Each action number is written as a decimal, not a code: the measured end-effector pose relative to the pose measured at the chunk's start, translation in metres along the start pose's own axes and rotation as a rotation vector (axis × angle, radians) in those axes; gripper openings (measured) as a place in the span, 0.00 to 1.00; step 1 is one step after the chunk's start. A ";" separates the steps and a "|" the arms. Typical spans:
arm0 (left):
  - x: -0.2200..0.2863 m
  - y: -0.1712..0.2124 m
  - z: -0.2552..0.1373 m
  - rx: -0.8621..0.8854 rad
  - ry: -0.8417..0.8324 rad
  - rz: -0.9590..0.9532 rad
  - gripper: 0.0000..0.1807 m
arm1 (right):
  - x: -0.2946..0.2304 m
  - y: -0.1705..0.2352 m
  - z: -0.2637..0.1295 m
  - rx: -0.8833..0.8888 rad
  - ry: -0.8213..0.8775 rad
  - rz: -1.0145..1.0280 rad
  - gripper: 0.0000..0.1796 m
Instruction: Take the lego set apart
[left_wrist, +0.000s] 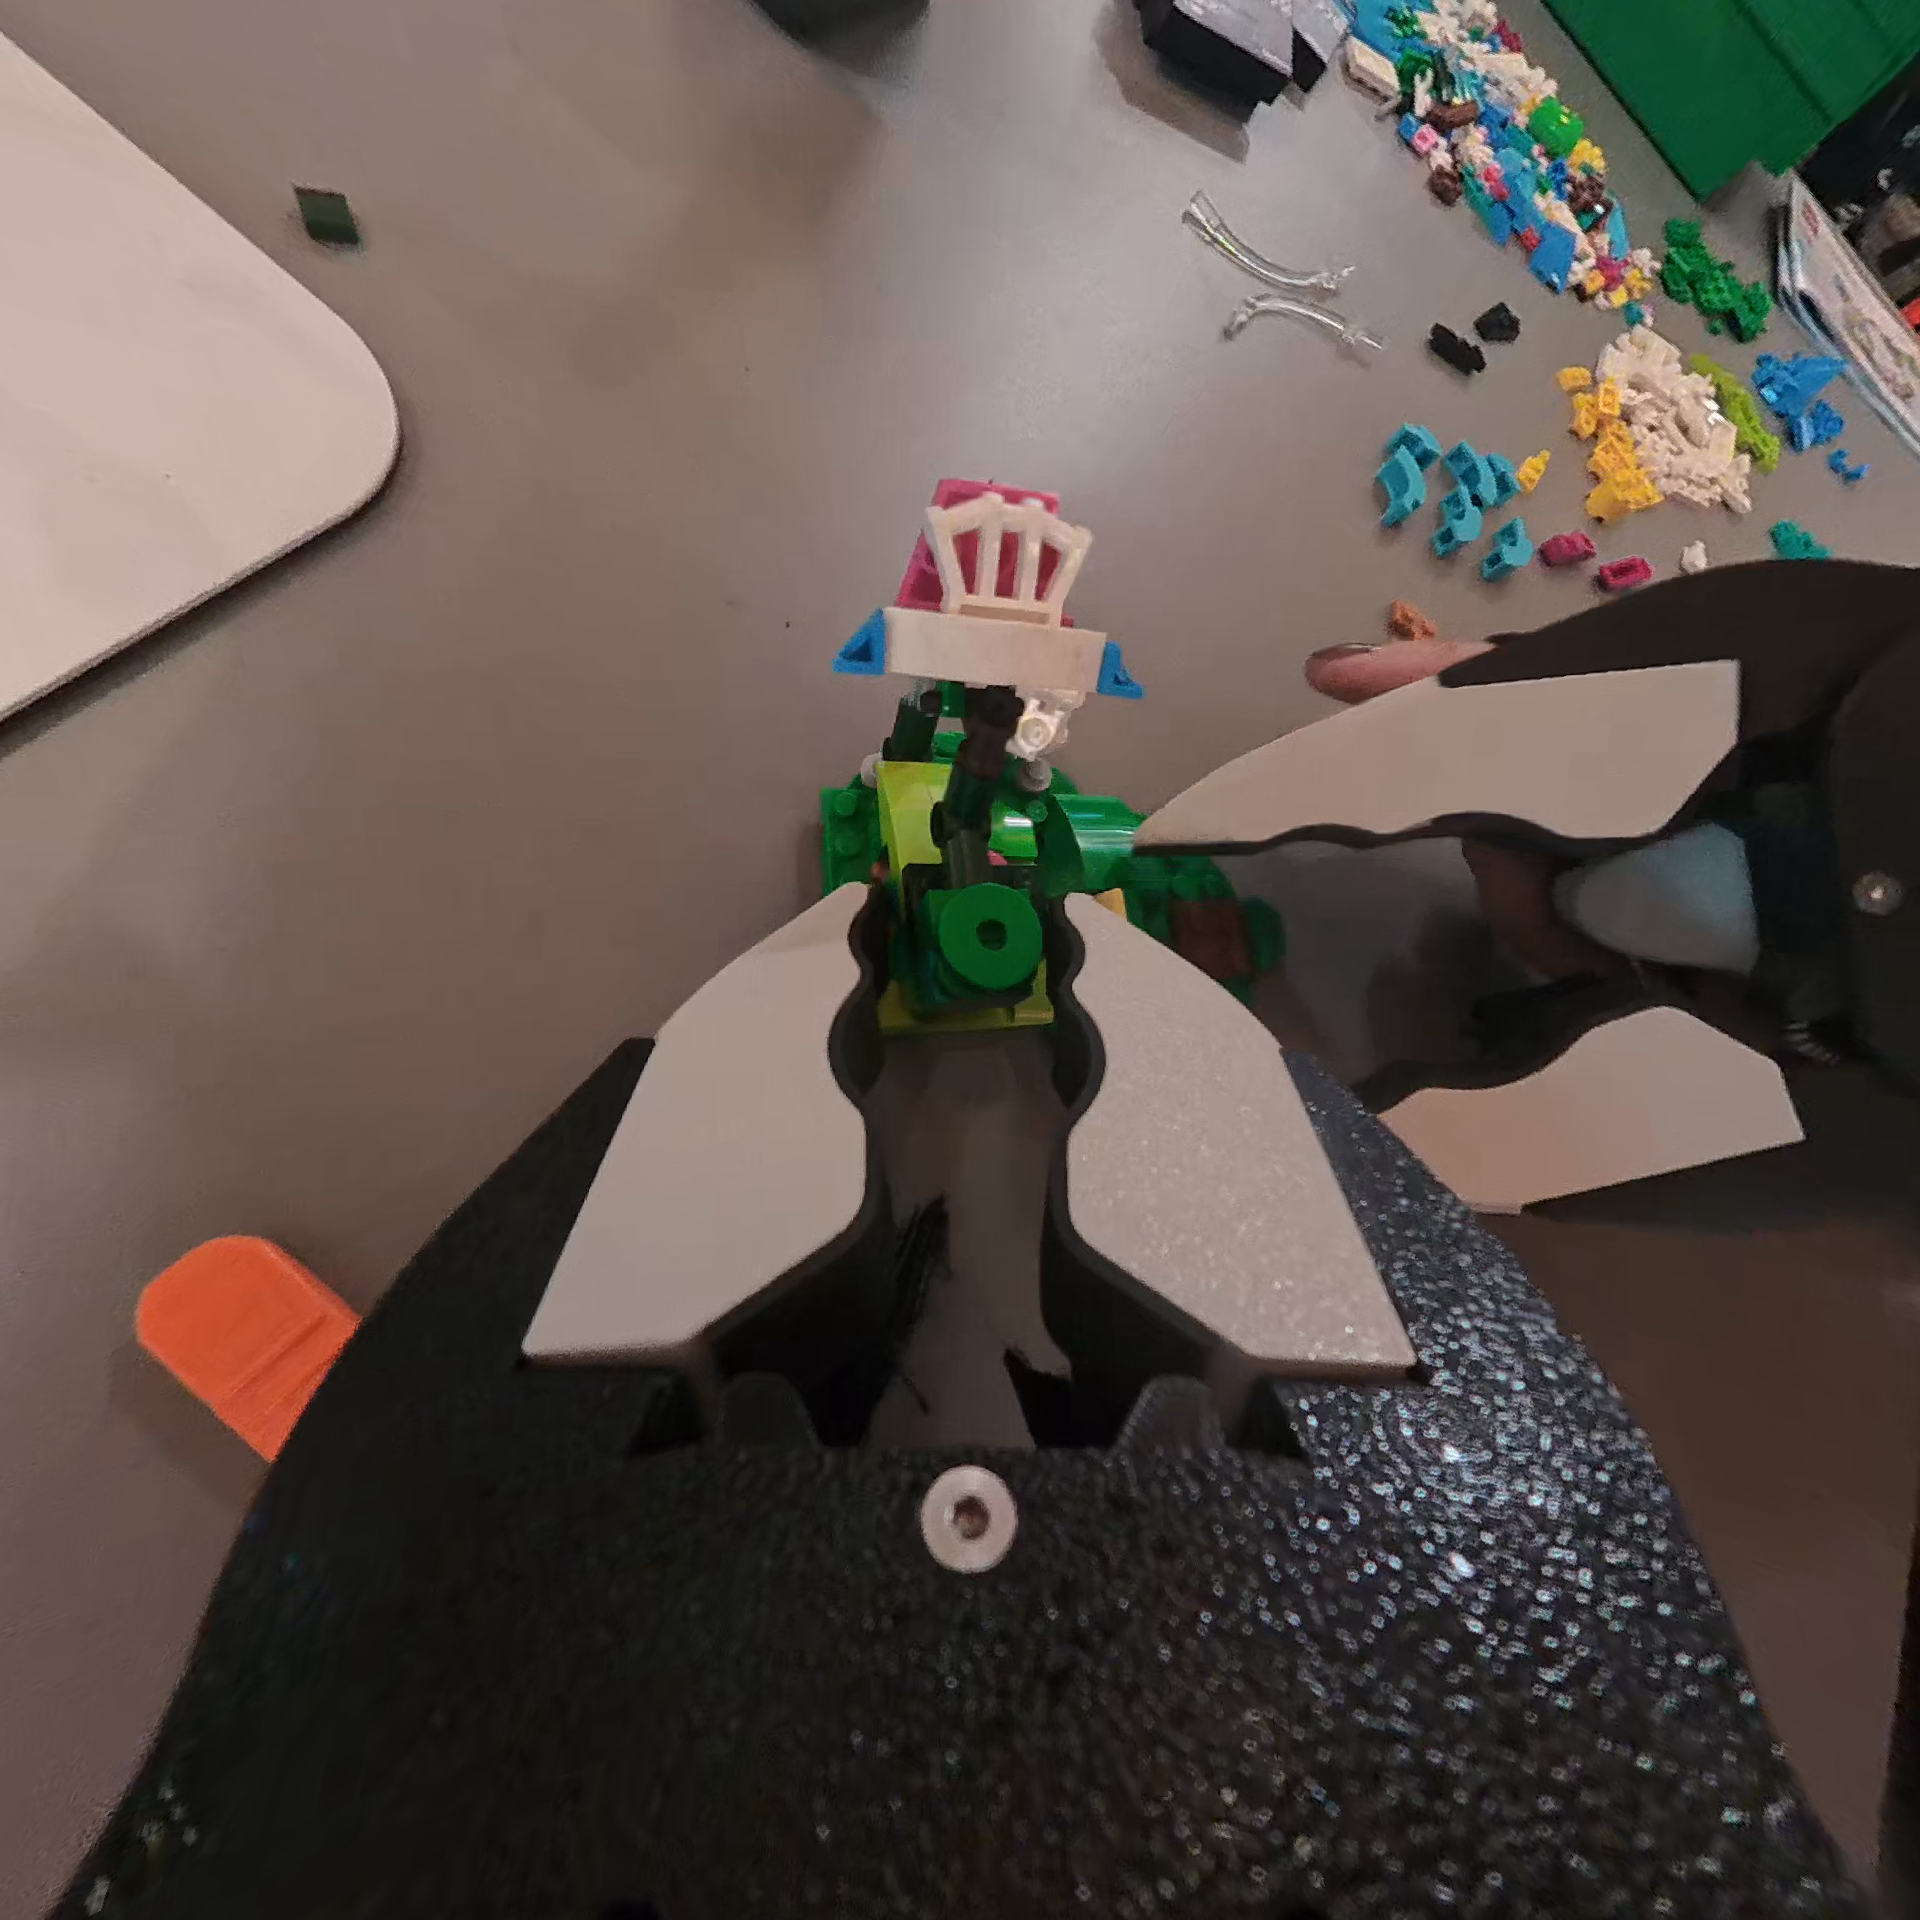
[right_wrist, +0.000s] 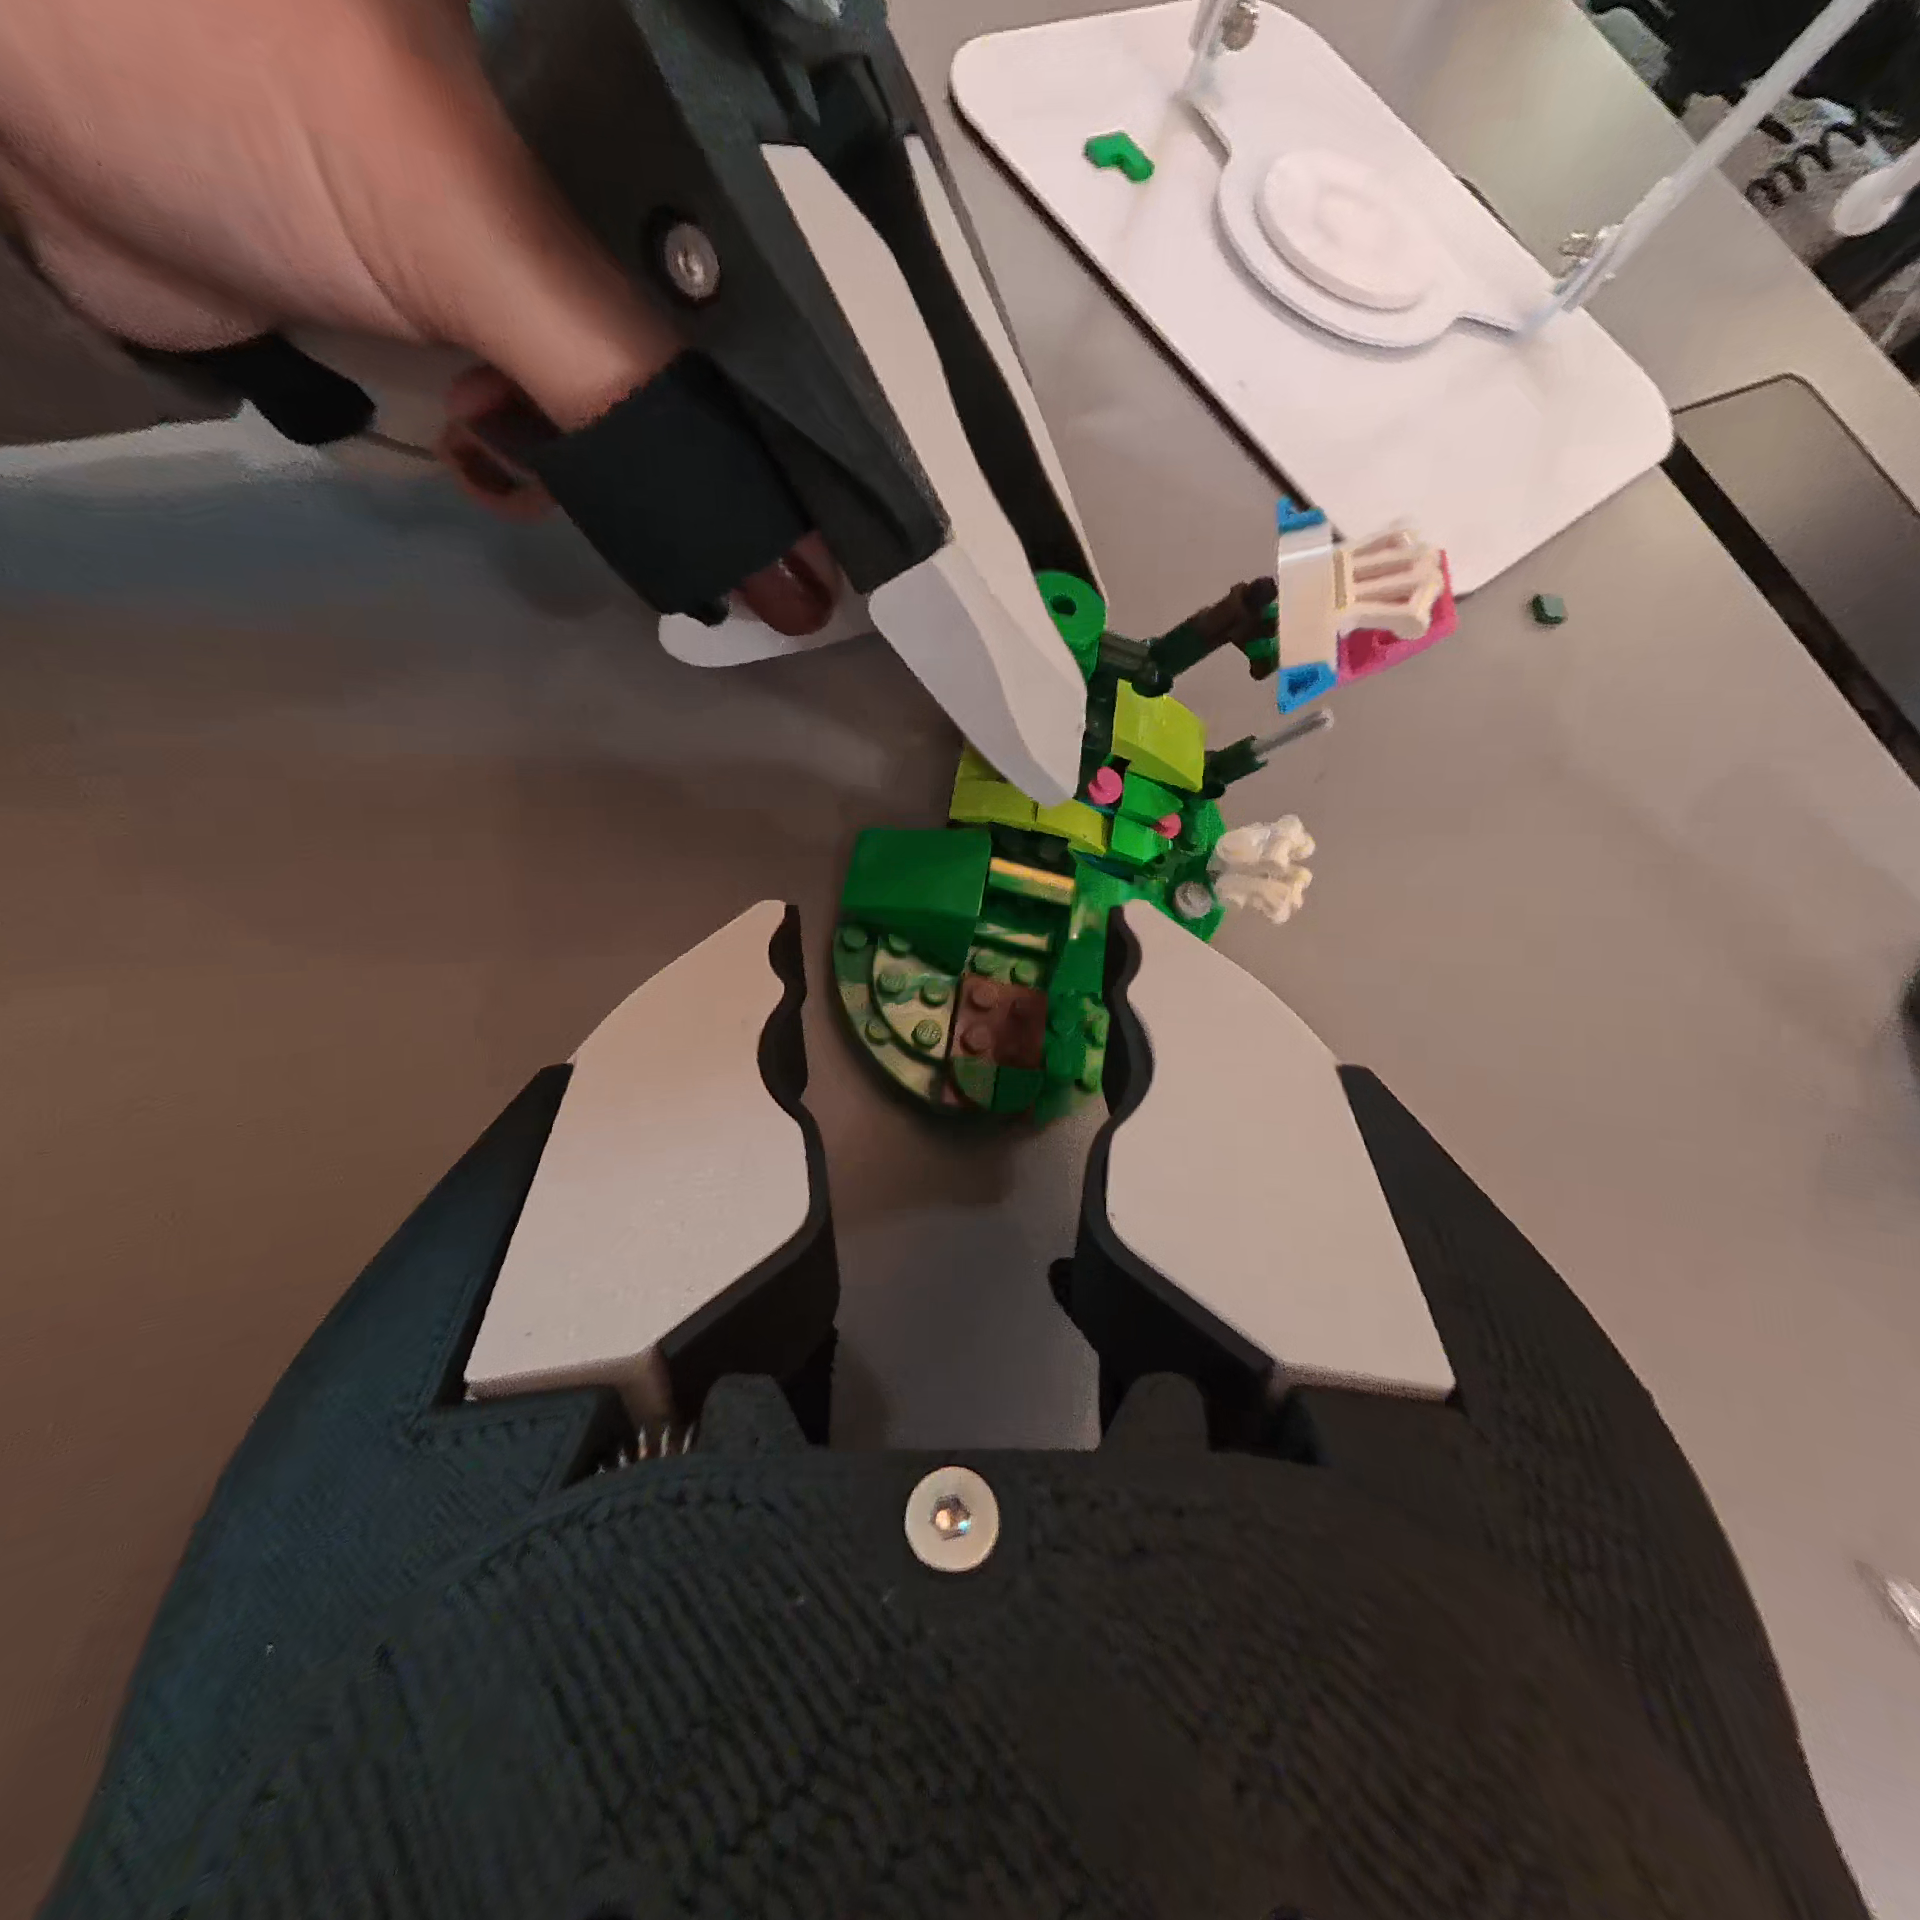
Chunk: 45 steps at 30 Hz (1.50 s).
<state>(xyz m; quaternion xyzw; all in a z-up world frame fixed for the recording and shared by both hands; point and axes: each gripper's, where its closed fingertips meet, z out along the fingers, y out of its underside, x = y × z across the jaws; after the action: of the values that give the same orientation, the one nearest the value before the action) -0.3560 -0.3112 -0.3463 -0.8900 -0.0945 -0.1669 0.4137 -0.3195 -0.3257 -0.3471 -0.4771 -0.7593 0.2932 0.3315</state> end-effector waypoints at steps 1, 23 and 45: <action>-0.002 -0.002 0.000 0.015 -0.013 -0.015 0.16 | 0.001 0.001 -0.002 -0.001 0.010 0.005 0.31; -0.003 -0.008 -0.005 0.093 0.040 -0.192 0.14 | 0.008 -0.017 -0.021 0.151 0.119 -0.154 0.25; 0.007 -0.017 -0.003 0.121 -0.037 -0.086 0.14 | 0.009 -0.021 -0.003 0.114 0.143 -0.103 0.16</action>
<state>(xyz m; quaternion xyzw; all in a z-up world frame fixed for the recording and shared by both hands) -0.3556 -0.3025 -0.3304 -0.8615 -0.1501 -0.1622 0.4572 -0.3313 -0.3244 -0.3275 -0.4377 -0.7391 0.2839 0.4261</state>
